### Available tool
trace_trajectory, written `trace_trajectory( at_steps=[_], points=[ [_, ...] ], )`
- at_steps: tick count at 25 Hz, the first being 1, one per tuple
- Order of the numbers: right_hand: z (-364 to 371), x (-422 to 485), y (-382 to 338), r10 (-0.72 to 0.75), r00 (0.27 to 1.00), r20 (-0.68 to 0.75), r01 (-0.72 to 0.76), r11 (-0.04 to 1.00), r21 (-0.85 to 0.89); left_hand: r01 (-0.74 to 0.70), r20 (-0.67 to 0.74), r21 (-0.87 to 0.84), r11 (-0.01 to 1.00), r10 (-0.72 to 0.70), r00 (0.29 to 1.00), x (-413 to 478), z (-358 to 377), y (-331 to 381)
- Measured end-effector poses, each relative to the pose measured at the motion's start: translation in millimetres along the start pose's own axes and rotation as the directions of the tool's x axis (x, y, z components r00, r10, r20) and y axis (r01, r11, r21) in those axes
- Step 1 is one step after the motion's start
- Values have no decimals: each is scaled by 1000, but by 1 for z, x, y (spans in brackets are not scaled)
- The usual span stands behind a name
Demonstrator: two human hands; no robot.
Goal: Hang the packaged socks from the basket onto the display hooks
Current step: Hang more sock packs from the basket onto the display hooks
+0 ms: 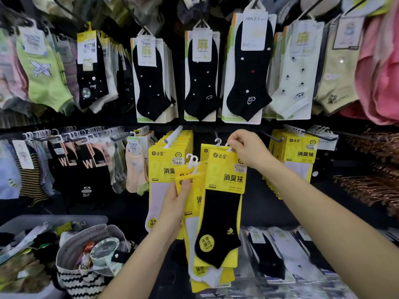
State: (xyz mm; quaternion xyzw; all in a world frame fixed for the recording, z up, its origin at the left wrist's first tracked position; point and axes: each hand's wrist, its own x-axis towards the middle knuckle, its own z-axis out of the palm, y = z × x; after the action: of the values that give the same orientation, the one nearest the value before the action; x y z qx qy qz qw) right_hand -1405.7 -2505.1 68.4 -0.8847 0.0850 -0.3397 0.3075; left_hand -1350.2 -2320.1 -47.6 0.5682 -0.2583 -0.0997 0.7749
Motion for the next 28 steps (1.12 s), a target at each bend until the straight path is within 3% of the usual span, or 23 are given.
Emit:
trace_trajectory(
  at_steps=[6,12,14,17,19,21,24,28],
  points=[
    [12,37,-2,21,1000,-20,-22,999,-44,-96,-88,54,994,101,991,-11,-35,11],
    [24,40,-1,71,997,-18,-72,995,-69,-189,-60,114,975,196,979,-18,-45,28],
    [17,32,-5,84,992,-98,-88,995,-46,-172,-93,93,981,181,979,-13,-42,25],
    [16,1,-14,7,962,-273,23,994,107,-133,-84,79,988,140,987,-8,-30,23],
    [26,-27,-19,-23,990,-139,40,992,123,-130,-85,57,990,134,987,-6,-19,22],
    [37,-48,-18,34,997,68,-36,999,34,-126,-86,31,992,128,988,-3,-7,20],
    [34,-51,-8,99,991,89,-104,994,45,-111,-77,19,994,112,991,-1,9,19],
    [25,-47,7,126,983,133,-157,954,257,-82,-39,-53,995,80,996,4,18,20]
  ],
)
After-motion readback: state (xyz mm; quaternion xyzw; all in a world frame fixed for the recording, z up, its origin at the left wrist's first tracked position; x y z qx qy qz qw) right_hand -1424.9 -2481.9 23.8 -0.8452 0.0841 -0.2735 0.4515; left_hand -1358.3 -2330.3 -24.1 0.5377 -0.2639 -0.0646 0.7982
